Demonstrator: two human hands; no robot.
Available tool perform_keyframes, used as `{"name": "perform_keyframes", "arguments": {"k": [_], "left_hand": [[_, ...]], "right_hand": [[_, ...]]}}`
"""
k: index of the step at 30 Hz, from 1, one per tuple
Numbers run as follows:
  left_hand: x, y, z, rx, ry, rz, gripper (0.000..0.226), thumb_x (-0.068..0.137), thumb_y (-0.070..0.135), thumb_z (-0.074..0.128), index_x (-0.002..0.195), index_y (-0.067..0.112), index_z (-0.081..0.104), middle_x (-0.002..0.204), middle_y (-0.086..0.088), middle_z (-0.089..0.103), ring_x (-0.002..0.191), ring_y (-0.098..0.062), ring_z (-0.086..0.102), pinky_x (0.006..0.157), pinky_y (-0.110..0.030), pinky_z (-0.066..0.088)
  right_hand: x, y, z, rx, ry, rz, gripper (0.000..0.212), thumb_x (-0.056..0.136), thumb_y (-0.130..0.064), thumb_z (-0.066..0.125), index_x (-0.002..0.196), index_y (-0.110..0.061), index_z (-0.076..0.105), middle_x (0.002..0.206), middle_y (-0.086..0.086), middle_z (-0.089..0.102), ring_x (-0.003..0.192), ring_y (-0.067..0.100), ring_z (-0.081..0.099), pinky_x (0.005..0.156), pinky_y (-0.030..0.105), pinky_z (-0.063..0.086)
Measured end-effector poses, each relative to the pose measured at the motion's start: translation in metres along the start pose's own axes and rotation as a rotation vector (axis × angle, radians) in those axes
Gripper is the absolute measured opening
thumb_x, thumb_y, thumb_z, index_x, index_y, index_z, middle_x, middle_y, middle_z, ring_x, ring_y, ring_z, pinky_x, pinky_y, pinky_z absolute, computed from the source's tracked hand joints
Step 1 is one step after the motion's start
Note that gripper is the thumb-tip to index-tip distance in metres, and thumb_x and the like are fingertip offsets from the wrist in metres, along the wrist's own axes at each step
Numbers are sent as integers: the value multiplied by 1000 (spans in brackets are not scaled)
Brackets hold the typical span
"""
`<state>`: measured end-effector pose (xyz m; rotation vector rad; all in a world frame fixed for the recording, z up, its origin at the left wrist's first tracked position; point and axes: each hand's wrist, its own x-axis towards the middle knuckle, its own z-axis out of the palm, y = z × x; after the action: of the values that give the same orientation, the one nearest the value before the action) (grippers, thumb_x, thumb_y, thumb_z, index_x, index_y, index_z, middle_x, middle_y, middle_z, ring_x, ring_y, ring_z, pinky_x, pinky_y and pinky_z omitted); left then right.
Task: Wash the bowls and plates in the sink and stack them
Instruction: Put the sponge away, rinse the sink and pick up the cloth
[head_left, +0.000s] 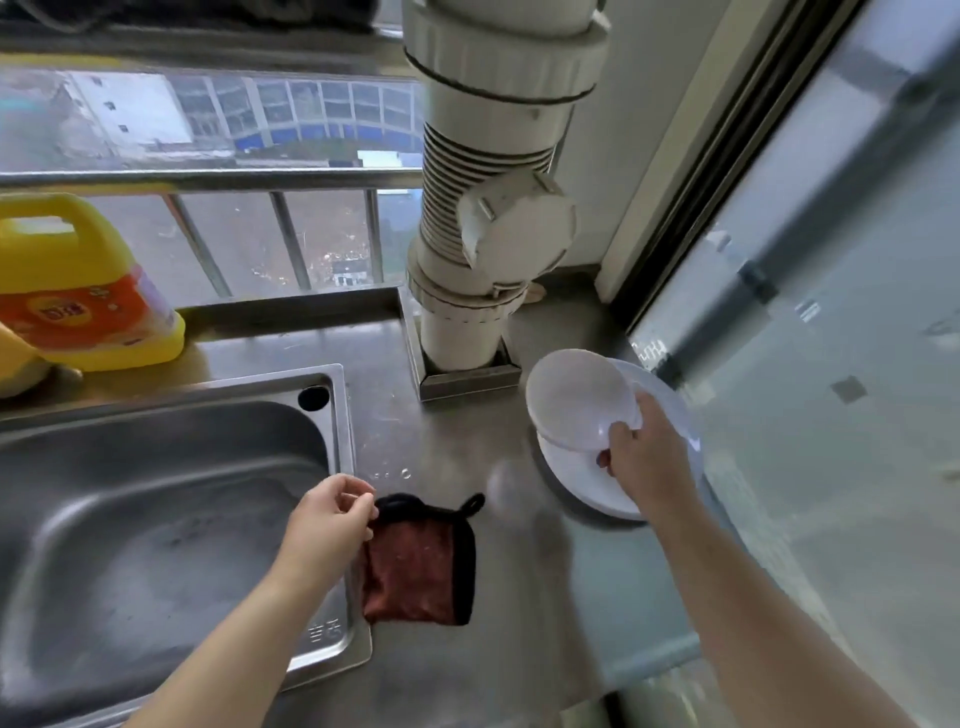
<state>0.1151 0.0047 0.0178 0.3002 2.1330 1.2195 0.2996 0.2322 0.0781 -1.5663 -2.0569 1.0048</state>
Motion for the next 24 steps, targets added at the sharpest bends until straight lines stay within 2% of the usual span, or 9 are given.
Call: {"name": "perform_keyframes", "arguments": {"k": [5, 9, 13, 16, 18, 19, 21, 23, 24], "left_hand": [[1, 5, 16, 8, -18, -7, 12, 91, 7, 55, 84, 13, 62, 76, -10, 68, 58, -21, 58, 64, -35, 47], [-2, 8, 23, 29, 0, -12, 11, 92, 9, 54, 86, 13, 63, 78, -9, 69, 60, -20, 61, 65, -36, 50], [-4, 7, 28, 22, 39, -39, 11, 92, 9, 54, 86, 13, 63, 78, -8, 69, 60, -20, 61, 68, -38, 51], [-6, 5, 30, 0, 88, -66, 12, 91, 7, 53, 85, 12, 62, 77, -9, 68, 58, -20, 60, 66, -37, 50], [-9, 1, 28, -17, 138, -93, 13, 91, 6, 52, 85, 12, 61, 77, -8, 68, 59, -19, 59, 64, -34, 48], [-10, -3, 27, -26, 162, -106, 14, 91, 5, 51, 84, 13, 61, 77, -9, 68, 58, -19, 58, 62, -32, 47], [-14, -11, 22, -53, 202, -130, 17, 91, 4, 51, 82, 14, 60, 75, -9, 67, 57, -20, 57, 62, -34, 47], [-18, -18, 16, -78, 234, -150, 19, 91, 3, 51, 80, 15, 60, 71, -8, 66, 56, -21, 56, 66, -38, 48], [-20, -21, 13, -75, 244, -154, 19, 91, 3, 51, 79, 15, 60, 70, -8, 66, 56, -22, 56, 67, -37, 49]], "right_hand": [[29, 34, -21, -23, 50, 156, 51, 85, -13, 39, 136, -22, 40, 75, 5, 67, 85, 29, 61, 84, 38, 48], [48, 61, -12, -48, 16, 225, 56, 87, -17, 40, 142, -22, 34, 115, 15, 64, 109, 33, 53, 96, 42, 44], [54, 72, -12, -130, -2, 196, 54, 96, -29, 41, 147, -21, 27, 132, 17, 56, 121, 36, 48, 101, 42, 39], [41, 56, -20, -213, 156, 124, 57, 96, -35, 46, 146, -17, 27, 135, 16, 52, 118, 37, 51, 93, 42, 40], [17, 38, -11, -152, 254, -91, 44, 94, -26, 52, 133, -11, 42, 113, 14, 59, 100, 34, 58, 81, 38, 42], [0, 32, 2, -108, 215, -251, 34, 92, -20, 55, 123, -9, 50, 98, 9, 58, 88, 30, 58, 75, 35, 42], [-39, 28, 41, -110, -64, -547, 24, 87, -19, 57, 109, -11, 58, 89, 0, 54, 79, 19, 55, 76, 28, 44], [-77, 35, 90, -212, -408, -715, 37, 84, -30, 51, 116, -14, 60, 109, 2, 60, 100, 20, 60, 94, 19, 40], [-93, 39, 113, -276, -538, -750, 47, 83, -35, 47, 124, -15, 57, 124, 4, 59, 114, 23, 57, 103, 22, 37]]}}
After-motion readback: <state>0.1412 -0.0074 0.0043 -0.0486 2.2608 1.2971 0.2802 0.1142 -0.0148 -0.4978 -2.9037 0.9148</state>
